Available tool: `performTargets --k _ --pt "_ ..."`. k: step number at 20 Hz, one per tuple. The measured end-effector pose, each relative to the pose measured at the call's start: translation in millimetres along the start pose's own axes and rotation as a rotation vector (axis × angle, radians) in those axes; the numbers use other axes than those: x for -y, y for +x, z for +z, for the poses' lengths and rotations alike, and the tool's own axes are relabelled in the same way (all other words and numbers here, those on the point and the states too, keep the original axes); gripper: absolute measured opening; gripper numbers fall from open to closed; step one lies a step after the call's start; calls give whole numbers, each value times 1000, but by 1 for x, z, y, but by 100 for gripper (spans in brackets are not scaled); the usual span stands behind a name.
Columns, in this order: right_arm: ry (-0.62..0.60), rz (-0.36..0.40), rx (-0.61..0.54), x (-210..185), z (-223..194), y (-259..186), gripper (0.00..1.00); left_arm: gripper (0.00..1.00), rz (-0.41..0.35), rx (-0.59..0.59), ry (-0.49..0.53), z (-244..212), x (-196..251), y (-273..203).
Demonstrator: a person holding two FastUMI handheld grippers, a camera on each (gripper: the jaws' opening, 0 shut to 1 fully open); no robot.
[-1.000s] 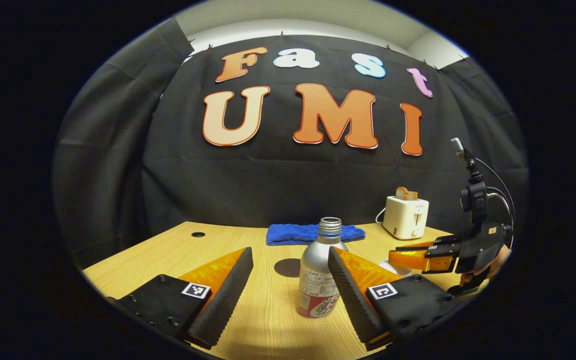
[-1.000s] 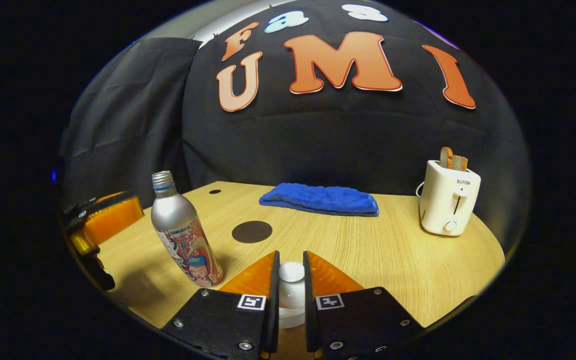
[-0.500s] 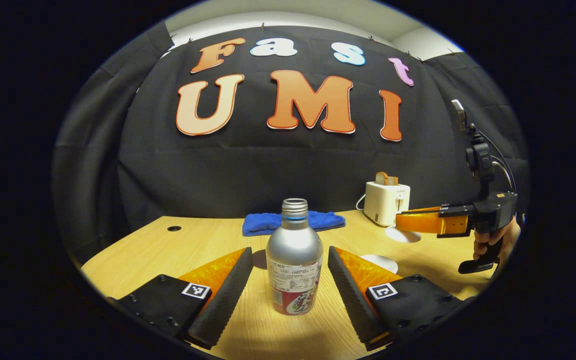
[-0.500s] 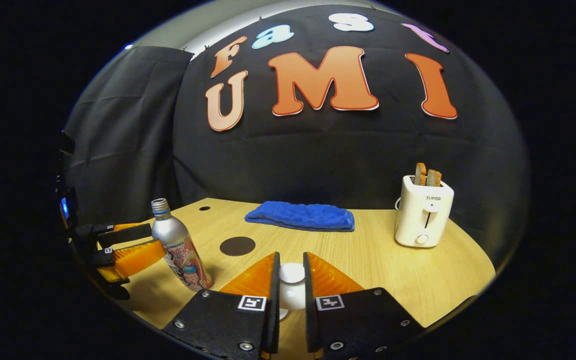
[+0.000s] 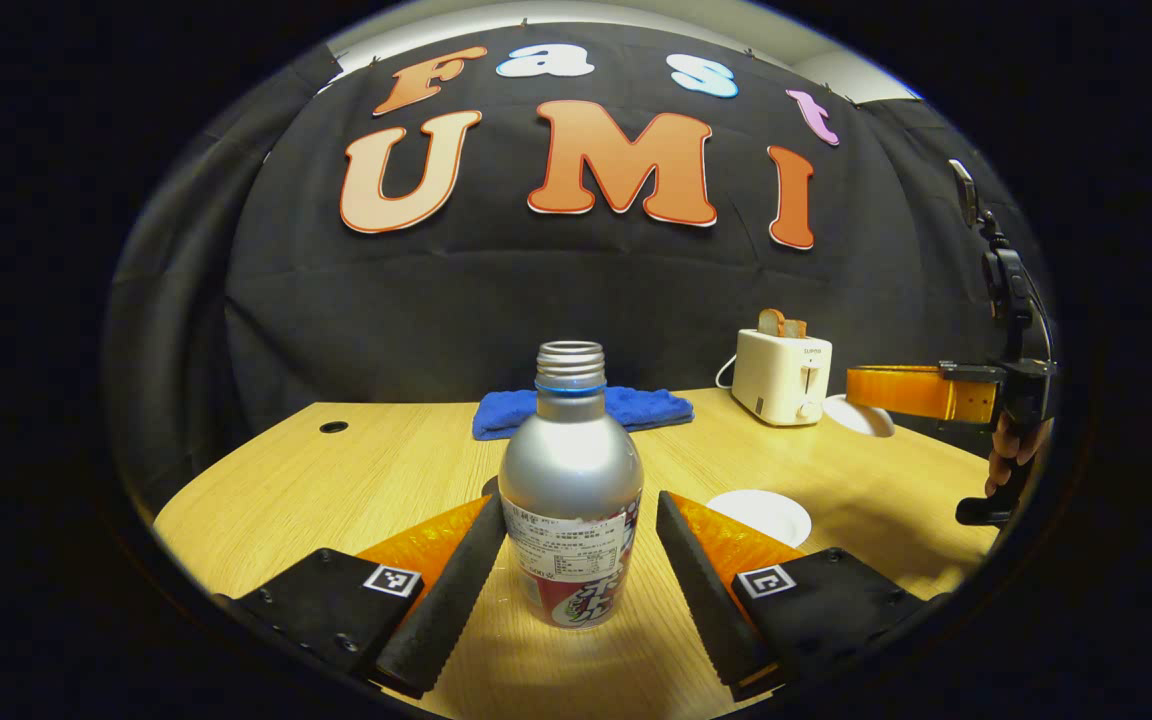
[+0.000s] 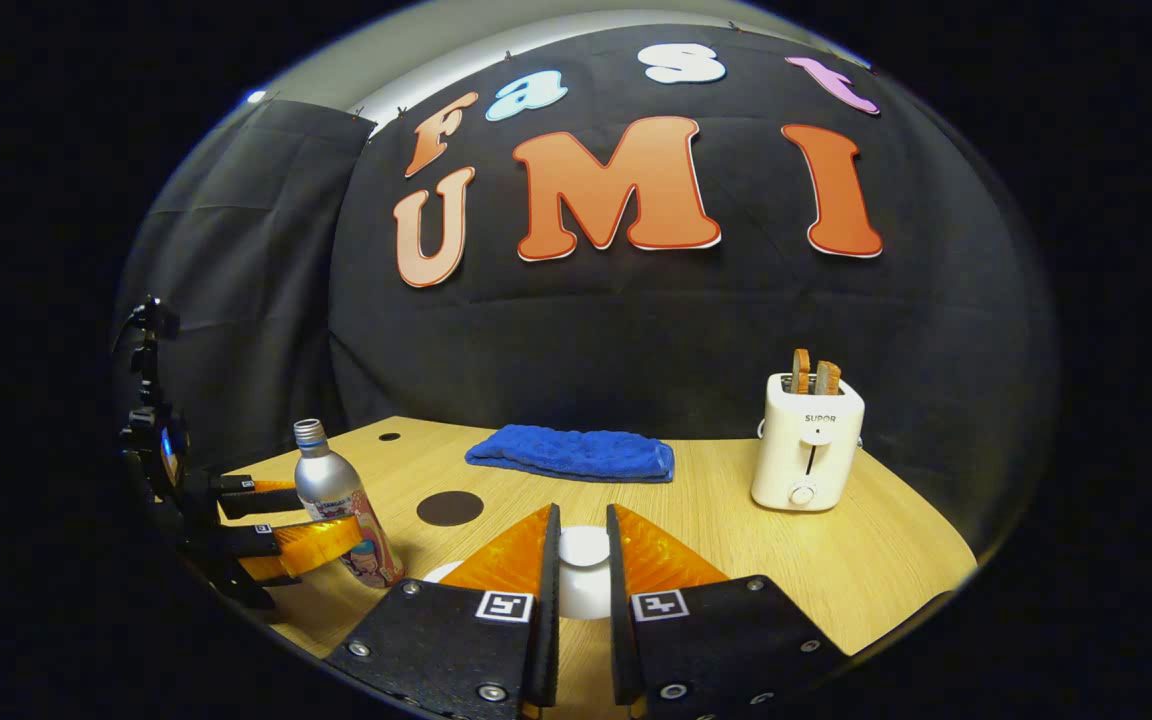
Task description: Open the teacup lid with one hand, grasp the water bottle and pour water into the teacup with the other hand; after pouring, place the water bottle on the coaster and then close the teacup lid.
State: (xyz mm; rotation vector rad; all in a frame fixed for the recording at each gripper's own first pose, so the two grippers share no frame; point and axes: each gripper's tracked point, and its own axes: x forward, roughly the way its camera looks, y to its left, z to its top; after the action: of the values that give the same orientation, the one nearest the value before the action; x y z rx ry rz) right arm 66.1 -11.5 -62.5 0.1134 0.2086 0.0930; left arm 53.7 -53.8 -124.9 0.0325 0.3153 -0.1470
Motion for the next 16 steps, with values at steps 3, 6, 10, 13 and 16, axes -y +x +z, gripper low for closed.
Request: performTargets --k 3,6,10,13,16 --pt "8 -8 -11 3 0 -7 22 97 -2 -40 -7 -11 0 5" --pt "-13 -24 -5 6 1 -17 22 87 5 -36 5 -7 -2 8" --pt "3 -22 14 3 3 -29 22 84 35 -5 61 3 -6 10" --pt "-2 -32 24 5 9 -31 22 81 74 13 181 12 -17 11" --pt "-3 -40 27 7 10 -36 22 80 71 9 274 18 -20 13"
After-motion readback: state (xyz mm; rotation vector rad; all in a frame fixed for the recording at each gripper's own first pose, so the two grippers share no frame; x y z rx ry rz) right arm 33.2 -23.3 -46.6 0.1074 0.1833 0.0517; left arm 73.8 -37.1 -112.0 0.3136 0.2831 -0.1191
